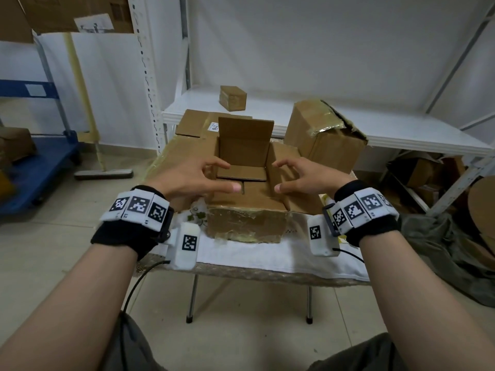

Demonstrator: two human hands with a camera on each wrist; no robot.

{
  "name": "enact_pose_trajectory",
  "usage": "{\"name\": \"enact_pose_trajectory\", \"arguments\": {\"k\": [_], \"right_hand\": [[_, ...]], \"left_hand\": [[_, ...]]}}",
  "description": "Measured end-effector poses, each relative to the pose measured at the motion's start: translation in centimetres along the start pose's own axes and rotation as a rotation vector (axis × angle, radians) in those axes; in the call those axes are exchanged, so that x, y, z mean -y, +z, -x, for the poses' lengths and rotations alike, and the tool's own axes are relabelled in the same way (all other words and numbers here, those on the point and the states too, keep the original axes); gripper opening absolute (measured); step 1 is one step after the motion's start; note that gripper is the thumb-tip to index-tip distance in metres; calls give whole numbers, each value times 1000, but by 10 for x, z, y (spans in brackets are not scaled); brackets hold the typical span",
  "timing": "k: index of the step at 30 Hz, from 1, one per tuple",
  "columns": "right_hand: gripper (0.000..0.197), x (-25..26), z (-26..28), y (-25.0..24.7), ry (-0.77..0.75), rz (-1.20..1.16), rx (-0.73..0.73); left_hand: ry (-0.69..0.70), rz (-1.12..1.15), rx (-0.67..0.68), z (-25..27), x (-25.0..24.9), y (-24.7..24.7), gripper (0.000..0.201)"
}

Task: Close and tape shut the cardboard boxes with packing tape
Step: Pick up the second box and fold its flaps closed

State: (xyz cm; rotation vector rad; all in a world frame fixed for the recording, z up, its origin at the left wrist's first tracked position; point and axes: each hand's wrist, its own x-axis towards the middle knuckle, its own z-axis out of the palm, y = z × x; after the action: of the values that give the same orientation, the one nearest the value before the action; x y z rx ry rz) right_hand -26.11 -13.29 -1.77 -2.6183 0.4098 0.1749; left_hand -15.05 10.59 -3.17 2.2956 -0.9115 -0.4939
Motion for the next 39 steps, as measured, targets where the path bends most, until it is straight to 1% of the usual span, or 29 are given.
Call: {"name": "enact_pose_trajectory", "arguments": {"k": [1,2,3,5,8,12,14,16,19,21,23,25,27,28,31,32,33,34,36,38,39], "right_hand": [[66,1,-1,-2,10,-27,2],[65,3,-2,-5,25,-45,0],[63,4,-3,-8,39,-51,-6],[60,7,-6,-13,61,-48,-18],[62,12,-14,-17,78,-72,-52],[76,28,-38,-28,124,-118,-146],[83,40,-55,-35,134,-119,-151],[88,50,-70,-37,127,-55,-136],[87,57,-87,-35,90,19,-131],[82,58,-91,-32,82,51,-145],[69,59,-89,-27,94,112,-129],[56,59,-87,-19,106,181,-45],[50,58,-84,-13,113,232,31],[51,58,-82,-11,117,241,62],[59,56,-76,-8,127,259,129],[61,56,-75,-7,124,263,139],[62,55,-75,-6,121,269,144],[62,55,-75,-5,116,277,149],[63,55,-74,-4,109,286,171],[64,55,-73,-4,108,273,201],[64,54,-73,-4,106,262,211]], "left_hand": [[13,-58,48,0,0,3,85],[14,-118,83,1,-1,7,82],[13,-155,96,0,0,10,76],[3,-187,95,-1,1,12,67],[-4,-187,103,-2,1,13,65],[-7,-174,130,-6,4,12,67],[-6,-165,142,-8,5,12,68],[-13,-149,144,-11,7,12,66],[-20,-134,144,-12,10,12,64],[-15,-115,134,-11,10,11,65],[-16,-94,114,-11,9,11,71],[-23,-76,89,-13,9,10,90],[-44,-10,33,-13,6,7,107],[-69,9,-30,-13,6,5,110],[-208,-37,-273,-13,13,-7,100],[-248,15,-316,-13,18,-13,94],[-265,124,-341,-12,21,-20,86],[-256,268,-355,-11,22,-26,80],[-171,527,-363,-9,17,-34,63],[-54,611,-367,-6,5,-33,45],[-12,610,-356,-5,-1,-29,43]]}}
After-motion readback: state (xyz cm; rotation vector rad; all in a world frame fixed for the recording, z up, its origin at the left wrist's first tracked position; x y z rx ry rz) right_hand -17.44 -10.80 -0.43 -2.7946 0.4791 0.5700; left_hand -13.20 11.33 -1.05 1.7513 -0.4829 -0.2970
